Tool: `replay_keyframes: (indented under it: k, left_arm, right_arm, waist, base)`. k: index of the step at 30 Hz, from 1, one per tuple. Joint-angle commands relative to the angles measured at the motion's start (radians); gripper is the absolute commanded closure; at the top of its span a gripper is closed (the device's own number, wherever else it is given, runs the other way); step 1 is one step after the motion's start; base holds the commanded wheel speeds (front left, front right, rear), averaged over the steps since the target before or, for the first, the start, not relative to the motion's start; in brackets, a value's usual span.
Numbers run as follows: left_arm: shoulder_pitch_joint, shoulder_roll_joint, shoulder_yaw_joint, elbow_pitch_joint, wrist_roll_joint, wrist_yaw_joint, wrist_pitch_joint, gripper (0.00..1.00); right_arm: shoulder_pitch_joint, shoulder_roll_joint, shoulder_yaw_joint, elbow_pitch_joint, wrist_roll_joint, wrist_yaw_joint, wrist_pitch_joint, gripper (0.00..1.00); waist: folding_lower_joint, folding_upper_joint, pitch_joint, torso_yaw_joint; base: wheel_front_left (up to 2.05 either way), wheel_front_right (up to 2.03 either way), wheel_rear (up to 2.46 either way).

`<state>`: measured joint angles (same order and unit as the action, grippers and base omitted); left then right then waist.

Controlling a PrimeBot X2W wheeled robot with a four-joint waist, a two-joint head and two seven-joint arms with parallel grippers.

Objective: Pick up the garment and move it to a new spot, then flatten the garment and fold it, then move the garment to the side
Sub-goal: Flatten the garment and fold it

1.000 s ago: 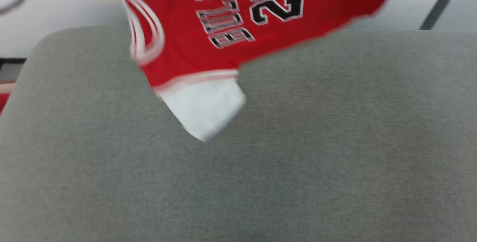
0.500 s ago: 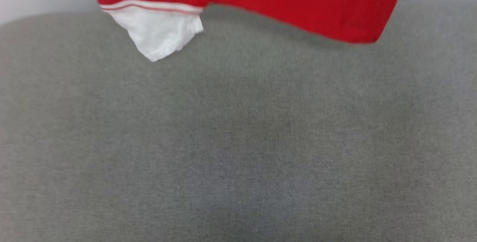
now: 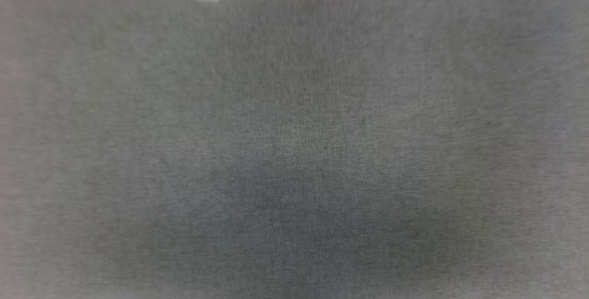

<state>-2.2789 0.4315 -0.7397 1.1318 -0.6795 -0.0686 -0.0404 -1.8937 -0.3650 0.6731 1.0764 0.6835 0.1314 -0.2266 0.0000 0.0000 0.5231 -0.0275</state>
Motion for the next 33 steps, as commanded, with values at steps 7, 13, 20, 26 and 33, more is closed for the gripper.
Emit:
replay_keyframes:
  k: [7, 13, 20, 26, 33]
  left_arm:
    - [-0.117, -0.041, -0.003, 0.025, 0.023, -0.006, -0.134, 1.0]
    - [-0.074, -0.061, -0.001, 0.052, 0.012, -0.016, -0.192, 1.0]
    - [0.057, -0.083, 0.001, 0.086, -0.016, -0.035, -0.213, 1.0]
    - [0.158, -0.1, -0.006, 0.108, -0.043, -0.051, -0.198, 1.0]
    - [0.339, -0.099, -0.04, 0.07, -0.099, -0.062, -0.146, 1.0]
  right_arm:
    - [-0.071, 0.004, -0.057, 0.023, -0.074, -0.001, -0.039, 1.0]
    - [-0.026, 0.007, -0.117, 0.013, -0.158, -0.001, -0.037, 1.0]
    - [0.025, 0.053, -0.108, 0.073, -0.213, -0.001, -0.037, 1.0]
    - [0.048, 0.07, -0.058, 0.096, -0.205, -0.001, -0.029, 1.0]
    - [0.135, 0.033, 0.039, 0.049, -0.133, -0.001, 0.017, 1.0]
  waist:
    - [0.0, 0.0, 0.279, 0.023]
    - [0.0, 0.0, 0.365, 0.071]
    - [0.0, 0.0, 0.378, 0.119]
    - [0.0, 0.0, 0.348, 0.15]
    - [0.0, 0.0, 0.239, 0.177]
  base:
    - [0.0, 0.0, 0.0]
    - [0.0, 0.0, 0.0]
    - [0.0, 0.0, 0.0]
    - [0.0, 0.0, 0.0]
    - [0.0, 0.0, 0.0]
